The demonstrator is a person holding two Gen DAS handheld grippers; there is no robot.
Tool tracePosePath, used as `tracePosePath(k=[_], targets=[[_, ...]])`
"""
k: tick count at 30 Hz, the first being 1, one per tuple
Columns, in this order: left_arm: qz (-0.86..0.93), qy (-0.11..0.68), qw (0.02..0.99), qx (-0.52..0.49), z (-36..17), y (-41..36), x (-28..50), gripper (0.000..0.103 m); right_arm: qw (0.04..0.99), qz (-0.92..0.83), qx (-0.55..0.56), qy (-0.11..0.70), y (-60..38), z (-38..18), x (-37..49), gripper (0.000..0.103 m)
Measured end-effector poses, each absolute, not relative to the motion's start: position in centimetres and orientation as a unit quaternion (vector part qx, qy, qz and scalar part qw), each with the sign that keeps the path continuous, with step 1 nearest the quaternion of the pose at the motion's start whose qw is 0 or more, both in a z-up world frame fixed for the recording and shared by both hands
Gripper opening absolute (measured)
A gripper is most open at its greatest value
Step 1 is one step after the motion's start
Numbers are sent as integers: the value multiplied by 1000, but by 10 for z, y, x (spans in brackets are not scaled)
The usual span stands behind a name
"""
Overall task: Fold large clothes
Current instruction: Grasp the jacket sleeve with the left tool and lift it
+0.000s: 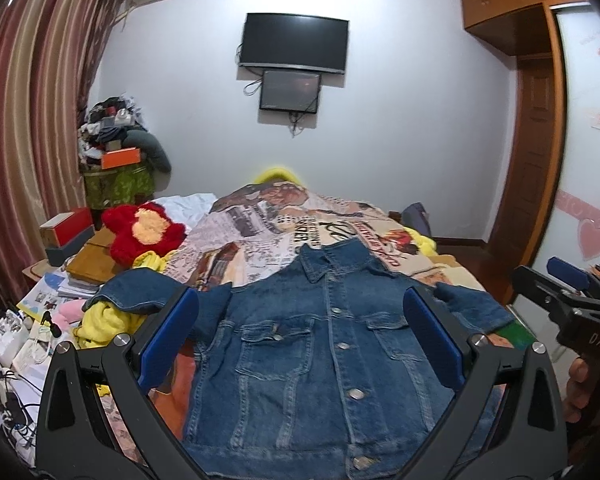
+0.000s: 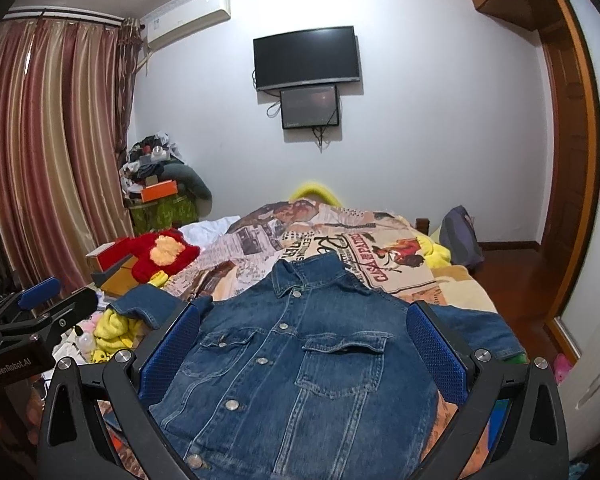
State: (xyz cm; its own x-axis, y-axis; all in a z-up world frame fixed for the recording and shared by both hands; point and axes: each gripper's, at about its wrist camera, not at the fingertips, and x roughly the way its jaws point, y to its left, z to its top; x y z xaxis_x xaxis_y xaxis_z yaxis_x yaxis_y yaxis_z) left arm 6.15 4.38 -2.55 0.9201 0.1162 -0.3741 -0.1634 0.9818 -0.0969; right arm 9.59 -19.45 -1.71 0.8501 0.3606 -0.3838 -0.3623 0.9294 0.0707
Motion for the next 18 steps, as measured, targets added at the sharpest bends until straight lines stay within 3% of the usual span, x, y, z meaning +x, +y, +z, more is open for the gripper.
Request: tracePosePath(k=[12,18], targets=[[177,202,962,-56,-52,137,148,103,951,188,-18,245,-167,-38,225,103],[213,253,936,-118,-85,220,193,103,940,191,-22,283,-153,-60,300,103]])
